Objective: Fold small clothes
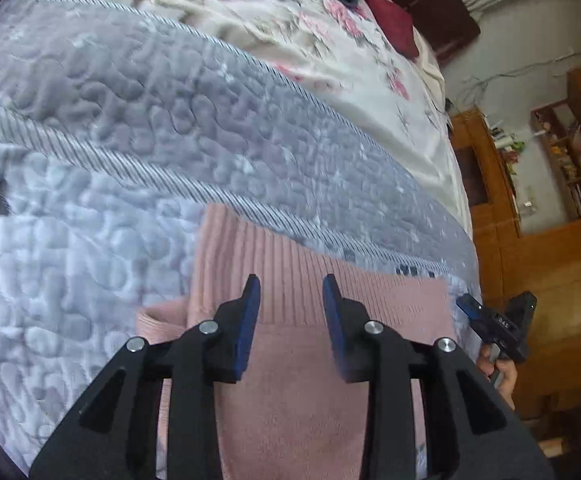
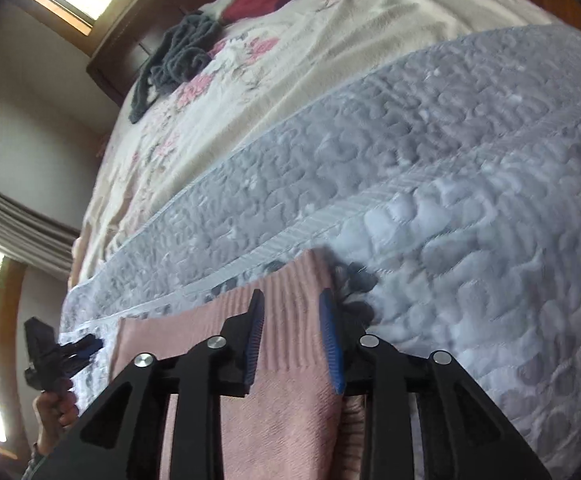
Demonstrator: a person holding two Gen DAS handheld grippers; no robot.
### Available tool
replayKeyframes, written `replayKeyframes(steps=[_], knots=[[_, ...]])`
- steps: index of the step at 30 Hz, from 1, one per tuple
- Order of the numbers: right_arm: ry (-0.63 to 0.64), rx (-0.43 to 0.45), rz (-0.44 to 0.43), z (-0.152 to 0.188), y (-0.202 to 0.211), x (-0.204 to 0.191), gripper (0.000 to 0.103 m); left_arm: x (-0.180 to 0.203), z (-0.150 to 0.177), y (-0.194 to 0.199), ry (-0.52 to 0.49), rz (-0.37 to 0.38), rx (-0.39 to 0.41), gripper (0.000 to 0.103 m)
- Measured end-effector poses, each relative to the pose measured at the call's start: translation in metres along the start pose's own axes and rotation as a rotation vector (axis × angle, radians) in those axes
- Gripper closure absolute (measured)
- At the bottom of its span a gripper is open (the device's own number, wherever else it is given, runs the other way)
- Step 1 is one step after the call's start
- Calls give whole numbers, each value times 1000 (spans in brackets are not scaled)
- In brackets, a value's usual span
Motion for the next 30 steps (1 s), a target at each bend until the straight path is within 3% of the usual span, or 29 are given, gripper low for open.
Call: replayKeyframes(steps=[2,3,4,5,8,9,11,13,16,17,21,24,26,28,30], knots=[[-18,-71,-28,11,-15,5,76,-5,7,-28,6,-47,-75,76],[-23,-86,-10,15,-20,10,83,-11,9,-37,19,-70,-95,80],[-35,-92,6,16,-23,17,90,-16,10,-43,25,-89,-99,92],[-49,-93,22,16,-23,25,103,-20,11,-44,35,-88,-101,92],[-70,-82,22,13,-14,27,103,-17,9,-29,31,-92,-87,97],[-56,-81,4,15,-8,18,98,-13,11,-15,14,-50,-66,97],[-27,-98,-102,26,4,-5,98,-2,24,16,-37,80,-38,97],[11,-136,-171,47,10,-21,97,2,48,28,-85,139,-56,94],[6,-194,-128,74,3,-8,97,-16,75,5,-96,29,-133,97],[-7,-204,-96,78,0,3,103,-26,79,-6,-67,6,-157,98],[-67,-155,-94,76,15,16,101,-39,79,7,5,18,-115,103],[-12,-145,-156,86,37,-13,99,-25,96,42,-37,135,-73,101],[20,-185,-191,108,40,-28,99,-13,122,55,-95,200,-85,101],[31,-238,-188,132,35,-28,99,-13,147,47,-123,179,-123,98],[36,-283,-120,147,26,-14,101,-27,163,25,-106,95,-167,100]])
Point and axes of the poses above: each gripper's, at about its wrist camera, not at the fingertips, and y roughly against the way its jaws point, x to its right, z to its underside, the point moved 2 cm from there along -y, roughly the way its jaws point, and after that the axes turned 12 degrees about -z, right-handed, at the moved point
